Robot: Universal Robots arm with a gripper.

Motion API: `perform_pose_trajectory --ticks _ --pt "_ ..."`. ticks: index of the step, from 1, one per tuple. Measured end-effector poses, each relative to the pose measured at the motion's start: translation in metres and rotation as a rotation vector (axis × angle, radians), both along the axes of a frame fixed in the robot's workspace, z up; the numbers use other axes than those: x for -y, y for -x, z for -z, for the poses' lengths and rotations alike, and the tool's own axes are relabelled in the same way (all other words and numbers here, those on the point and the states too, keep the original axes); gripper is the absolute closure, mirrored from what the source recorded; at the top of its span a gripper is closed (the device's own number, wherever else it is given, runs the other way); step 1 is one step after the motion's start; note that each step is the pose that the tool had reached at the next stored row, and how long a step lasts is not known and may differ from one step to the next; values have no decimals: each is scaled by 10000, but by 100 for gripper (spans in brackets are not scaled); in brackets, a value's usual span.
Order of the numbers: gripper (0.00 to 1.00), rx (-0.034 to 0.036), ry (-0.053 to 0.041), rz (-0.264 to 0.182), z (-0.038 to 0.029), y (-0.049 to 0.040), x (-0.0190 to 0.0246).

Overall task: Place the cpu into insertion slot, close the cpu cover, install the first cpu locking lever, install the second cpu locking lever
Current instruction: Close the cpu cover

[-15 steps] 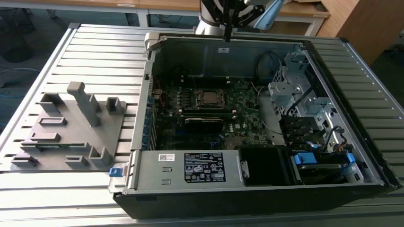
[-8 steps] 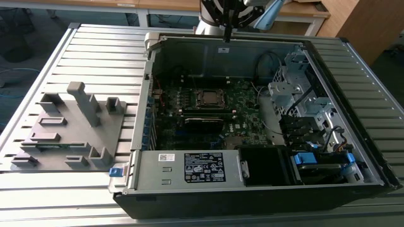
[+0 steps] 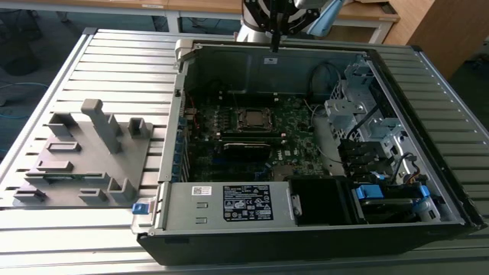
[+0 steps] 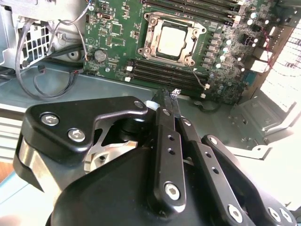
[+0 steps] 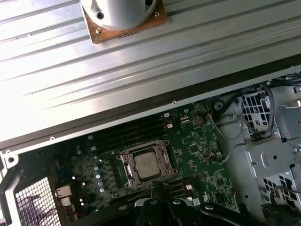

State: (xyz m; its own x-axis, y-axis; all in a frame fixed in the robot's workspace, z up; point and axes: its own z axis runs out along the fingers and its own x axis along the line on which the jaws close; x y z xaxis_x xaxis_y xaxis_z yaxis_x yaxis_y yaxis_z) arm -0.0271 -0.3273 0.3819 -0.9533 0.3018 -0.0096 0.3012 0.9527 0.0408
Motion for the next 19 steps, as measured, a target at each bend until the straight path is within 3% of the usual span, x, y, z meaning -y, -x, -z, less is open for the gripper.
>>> perform_pose_trajectory --ticks 19 --pt "90 0 0 0 43 0 0"
